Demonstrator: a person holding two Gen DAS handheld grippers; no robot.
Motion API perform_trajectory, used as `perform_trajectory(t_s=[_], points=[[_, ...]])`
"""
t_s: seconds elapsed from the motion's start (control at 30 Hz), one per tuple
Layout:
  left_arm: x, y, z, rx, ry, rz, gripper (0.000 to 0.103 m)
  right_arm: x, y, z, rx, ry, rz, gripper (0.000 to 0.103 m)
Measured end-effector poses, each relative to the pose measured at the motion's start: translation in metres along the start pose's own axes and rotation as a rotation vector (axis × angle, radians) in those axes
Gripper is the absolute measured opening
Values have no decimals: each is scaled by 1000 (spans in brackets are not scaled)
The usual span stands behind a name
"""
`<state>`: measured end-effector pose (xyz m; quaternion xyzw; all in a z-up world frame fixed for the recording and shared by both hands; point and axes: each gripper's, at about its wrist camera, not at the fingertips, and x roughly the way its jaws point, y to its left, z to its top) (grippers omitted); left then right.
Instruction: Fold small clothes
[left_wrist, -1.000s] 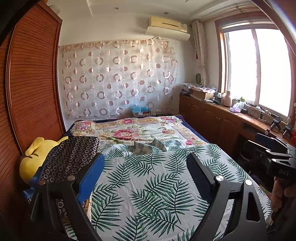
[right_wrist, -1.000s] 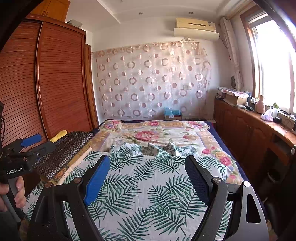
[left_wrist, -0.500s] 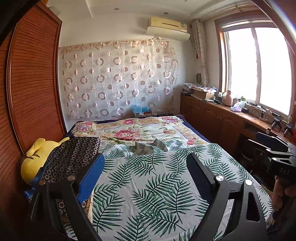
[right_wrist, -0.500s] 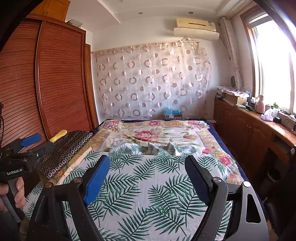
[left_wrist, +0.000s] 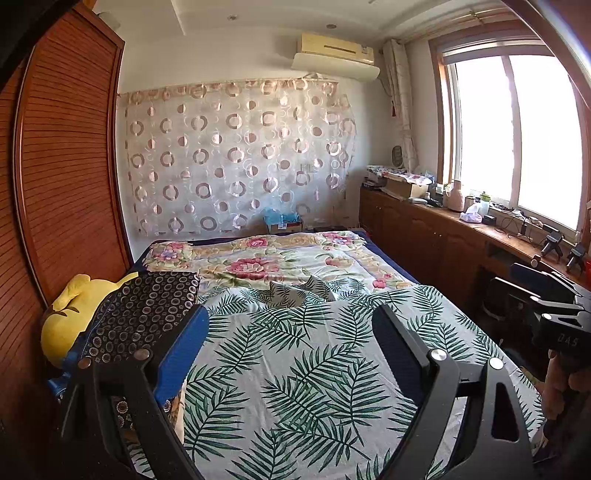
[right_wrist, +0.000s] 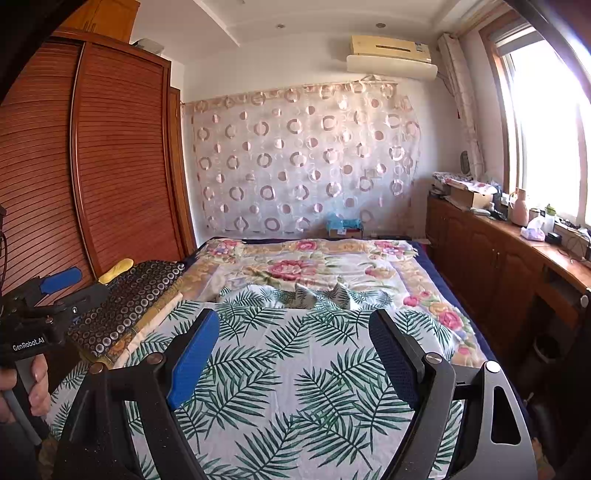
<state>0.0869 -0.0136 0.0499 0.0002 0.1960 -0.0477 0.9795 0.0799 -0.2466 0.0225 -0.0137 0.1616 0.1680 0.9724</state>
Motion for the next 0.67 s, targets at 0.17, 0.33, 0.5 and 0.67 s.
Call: perform_trajectory(t_s=[0.17,0.33,0.5,0.67], points=[[0,0,0,0,-1,0,90,0,-1,0,-1,1,0,84],[-1,1,0,0,-1,0,90,-1,-1,1,-1,1,-1,84],[0,1,-1,0,-1,-2,90,0,-2,1,-2,3,2,84],[0,1,-1,0,0,-2,90,-1,-5,2,-4,5,3,85]])
